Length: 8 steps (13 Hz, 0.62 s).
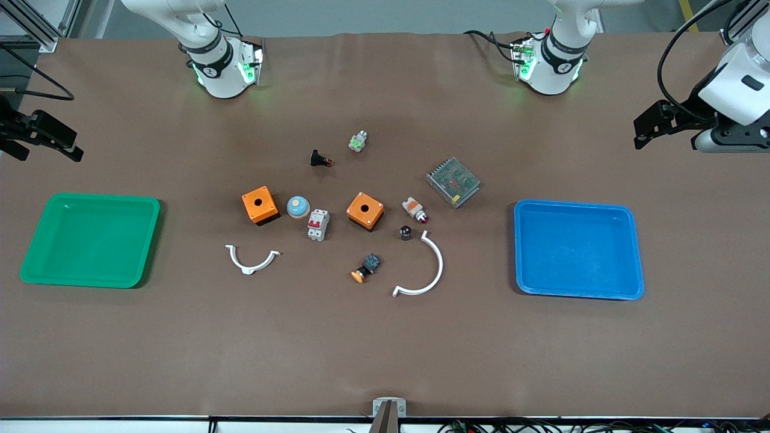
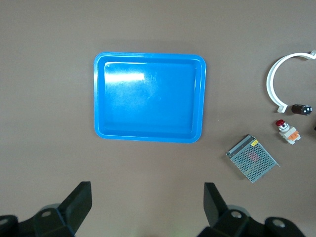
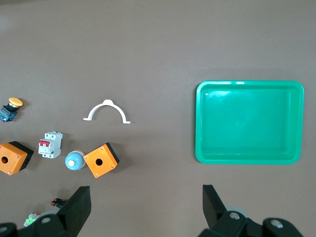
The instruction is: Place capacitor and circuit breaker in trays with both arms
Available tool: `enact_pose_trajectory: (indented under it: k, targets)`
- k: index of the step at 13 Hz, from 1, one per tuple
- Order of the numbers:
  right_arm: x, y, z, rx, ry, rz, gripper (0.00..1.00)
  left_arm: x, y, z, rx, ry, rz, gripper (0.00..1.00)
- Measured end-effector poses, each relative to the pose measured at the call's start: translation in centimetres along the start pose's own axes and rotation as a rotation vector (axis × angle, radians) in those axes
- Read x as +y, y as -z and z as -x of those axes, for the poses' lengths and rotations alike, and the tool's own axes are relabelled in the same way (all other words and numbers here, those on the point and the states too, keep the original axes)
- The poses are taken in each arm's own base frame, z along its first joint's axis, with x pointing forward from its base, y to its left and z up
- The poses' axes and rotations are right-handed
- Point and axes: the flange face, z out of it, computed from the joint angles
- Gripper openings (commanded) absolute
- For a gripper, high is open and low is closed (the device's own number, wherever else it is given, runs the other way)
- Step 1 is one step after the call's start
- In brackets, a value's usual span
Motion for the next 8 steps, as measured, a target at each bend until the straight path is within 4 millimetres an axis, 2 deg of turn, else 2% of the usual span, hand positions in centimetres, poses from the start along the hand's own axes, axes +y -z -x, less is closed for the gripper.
enact_pose_trajectory:
  k: [5,6,8]
  targets:
    - [0.0,0.0,0.0,0.000,0.000,0.000,1.00,0.0,0.2,-0.9,0.009,-0.001,0.005,1.00]
    - [0.0,0.0,0.0,0.000,0.000,0.000,1.00,0.1,-0.1,-1.6,0.005,-0.003,0.007,1.00]
    - [0.0,0.0,0.0,0.000,0.000,0.000,1.00,1.3,-2.1,-3.1,-0.031,-0.025,0.012,1.00]
